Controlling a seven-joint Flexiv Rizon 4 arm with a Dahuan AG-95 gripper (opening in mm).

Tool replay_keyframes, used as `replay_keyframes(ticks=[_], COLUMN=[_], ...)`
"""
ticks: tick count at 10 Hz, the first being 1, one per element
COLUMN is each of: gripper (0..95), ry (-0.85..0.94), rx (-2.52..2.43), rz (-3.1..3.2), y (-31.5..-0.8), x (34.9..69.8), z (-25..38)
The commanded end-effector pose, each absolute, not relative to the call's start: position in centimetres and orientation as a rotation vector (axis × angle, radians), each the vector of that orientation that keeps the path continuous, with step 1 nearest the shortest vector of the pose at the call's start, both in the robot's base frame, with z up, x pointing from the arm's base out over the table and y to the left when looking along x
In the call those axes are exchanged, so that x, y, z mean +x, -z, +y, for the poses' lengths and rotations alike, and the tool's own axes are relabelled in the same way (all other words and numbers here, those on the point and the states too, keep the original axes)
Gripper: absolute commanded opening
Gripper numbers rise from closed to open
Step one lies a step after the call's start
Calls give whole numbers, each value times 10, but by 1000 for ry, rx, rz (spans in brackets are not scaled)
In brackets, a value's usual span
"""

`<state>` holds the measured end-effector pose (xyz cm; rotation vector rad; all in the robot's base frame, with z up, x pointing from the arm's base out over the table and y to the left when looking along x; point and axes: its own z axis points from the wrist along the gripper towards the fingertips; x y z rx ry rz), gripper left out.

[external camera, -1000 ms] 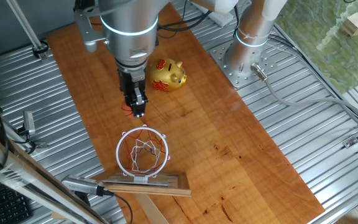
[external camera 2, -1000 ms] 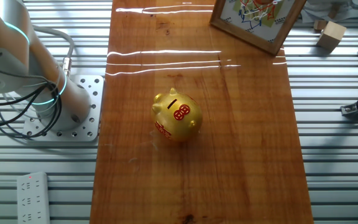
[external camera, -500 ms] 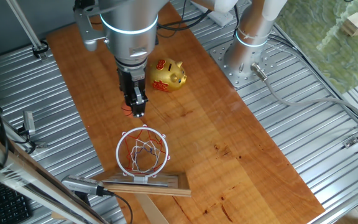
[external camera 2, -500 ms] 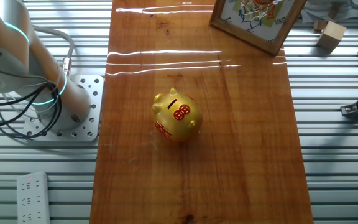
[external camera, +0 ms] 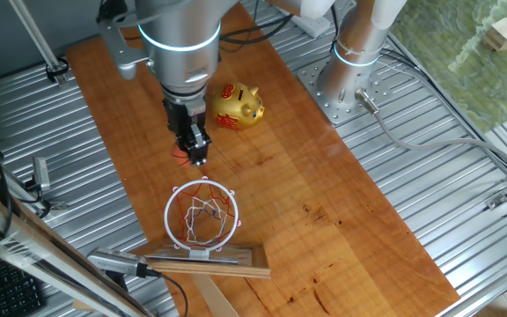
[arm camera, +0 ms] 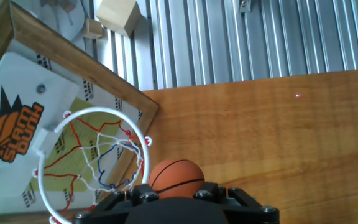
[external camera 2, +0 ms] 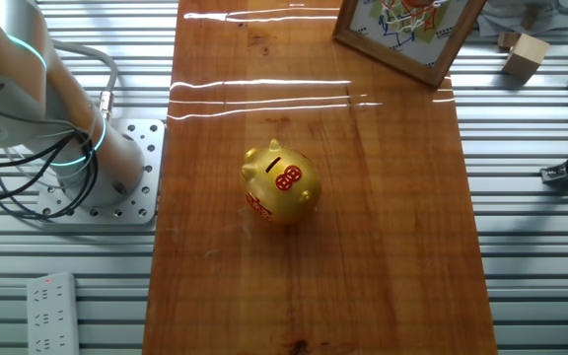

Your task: Grab a basketball, release it and shoot it into the basket

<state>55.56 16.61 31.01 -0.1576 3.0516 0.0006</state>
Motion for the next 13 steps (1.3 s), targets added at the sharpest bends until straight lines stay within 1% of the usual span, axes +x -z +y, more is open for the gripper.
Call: replay_keyframes(ticks=[1,4,7,11,13], gripper=[0,0,0,0,0], ry=[-85,-84,-62,-39,36], rx=[-308,-301,-260,-218,-215], rz=[3026,3025,3045,3049,3060], y=[-311,-311,-331,-336,-337], x=[555,555,552,556,559], z=[166,166,184,208,232])
